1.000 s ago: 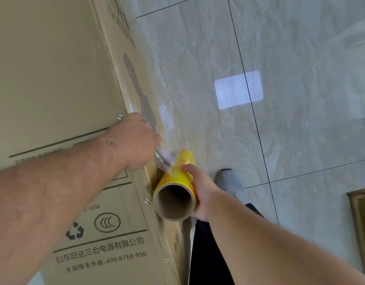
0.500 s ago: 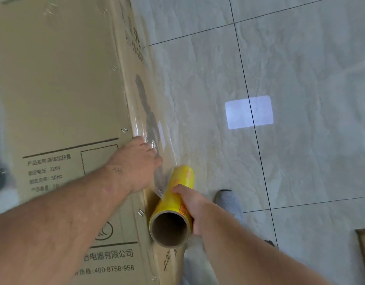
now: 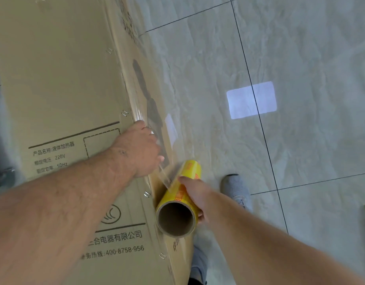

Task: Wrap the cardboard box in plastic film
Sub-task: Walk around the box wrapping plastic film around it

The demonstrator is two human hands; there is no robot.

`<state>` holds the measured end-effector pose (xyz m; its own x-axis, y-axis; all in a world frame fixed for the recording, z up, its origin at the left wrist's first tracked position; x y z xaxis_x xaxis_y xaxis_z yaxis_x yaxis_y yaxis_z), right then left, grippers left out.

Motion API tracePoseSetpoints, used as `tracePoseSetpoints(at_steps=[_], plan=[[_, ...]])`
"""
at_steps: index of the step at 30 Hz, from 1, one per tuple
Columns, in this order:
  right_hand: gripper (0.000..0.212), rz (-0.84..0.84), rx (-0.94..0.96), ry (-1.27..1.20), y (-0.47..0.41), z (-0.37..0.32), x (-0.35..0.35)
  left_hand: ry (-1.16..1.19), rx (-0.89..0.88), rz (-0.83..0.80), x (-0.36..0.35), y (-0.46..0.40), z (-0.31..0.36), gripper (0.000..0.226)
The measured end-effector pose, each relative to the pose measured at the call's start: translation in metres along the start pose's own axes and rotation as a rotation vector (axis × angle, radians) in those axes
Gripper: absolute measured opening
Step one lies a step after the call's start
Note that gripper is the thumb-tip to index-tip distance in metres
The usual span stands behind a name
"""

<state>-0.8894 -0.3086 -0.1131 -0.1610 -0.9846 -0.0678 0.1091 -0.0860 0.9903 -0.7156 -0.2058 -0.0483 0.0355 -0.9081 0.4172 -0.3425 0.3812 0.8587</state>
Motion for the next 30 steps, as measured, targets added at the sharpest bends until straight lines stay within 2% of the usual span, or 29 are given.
tracePoseSetpoints(at_steps=[2,4,6,8,12,15,20,22,24,28,30], plan=[[0.094,-0.059,-0.073,-0.288,-0.004,0.015,0.0,-0.015,0.011,0.001,0.002,0.001,-0.001,0.055],[0.083,-0.159,-0.109,-0.513,-0.002,0.025,-0.007,-0.05,0.004,0.042,0.002,-0.001,0.0,0.048],[0.076,-0.197,-0.114,-0.614,-0.001,0.028,-0.012,-0.028,-0.013,0.068,0.0,-0.005,0.001,0.042],[0.078,-0.208,-0.114,-0.633,-0.004,0.025,-0.014,0.059,-0.078,0.046,-0.003,-0.009,0.009,0.04],[0.087,-0.174,-0.104,-0.443,-0.006,0.028,-0.007,0.123,-0.162,-0.051,0.004,-0.004,0.024,0.025],[0.108,-0.1,-0.101,-0.195,-0.005,0.045,-0.003,0.053,-0.186,-0.063,0.007,0.003,0.028,0.03],[0.129,-0.033,-0.105,0.08,0.003,0.047,-0.001,0.018,-0.216,-0.043,0.006,0.015,0.041,0.03],[0.124,-0.002,-0.052,0.144,0.011,0.037,0.0,-0.01,-0.198,-0.006,0.004,0.017,0.043,0.03],[0.107,-0.001,-0.011,0.078,0.008,0.038,0.006,-0.014,-0.167,0.01,-0.001,0.017,0.042,0.032],[0.108,0.021,-0.084,-0.398,-0.01,0.057,0.011,-0.052,-0.121,-0.001,-0.009,0.013,0.048,0.043],[0.087,-0.063,-0.091,-0.57,-0.006,0.065,0.001,-0.082,-0.108,-0.007,-0.011,0.011,0.049,0.048]])
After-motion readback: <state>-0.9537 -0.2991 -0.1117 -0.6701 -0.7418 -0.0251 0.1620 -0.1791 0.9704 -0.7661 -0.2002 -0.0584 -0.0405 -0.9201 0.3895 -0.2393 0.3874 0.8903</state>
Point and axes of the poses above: each hand's wrist, its own y-axis away from the middle knuckle, its own x-axis out of the back of the hand, z = x × y, the point moved 5 cm from there along -y, towards the middle knuckle, and after that the axes turned 9 degrees about -y, right-handed, at the moved point
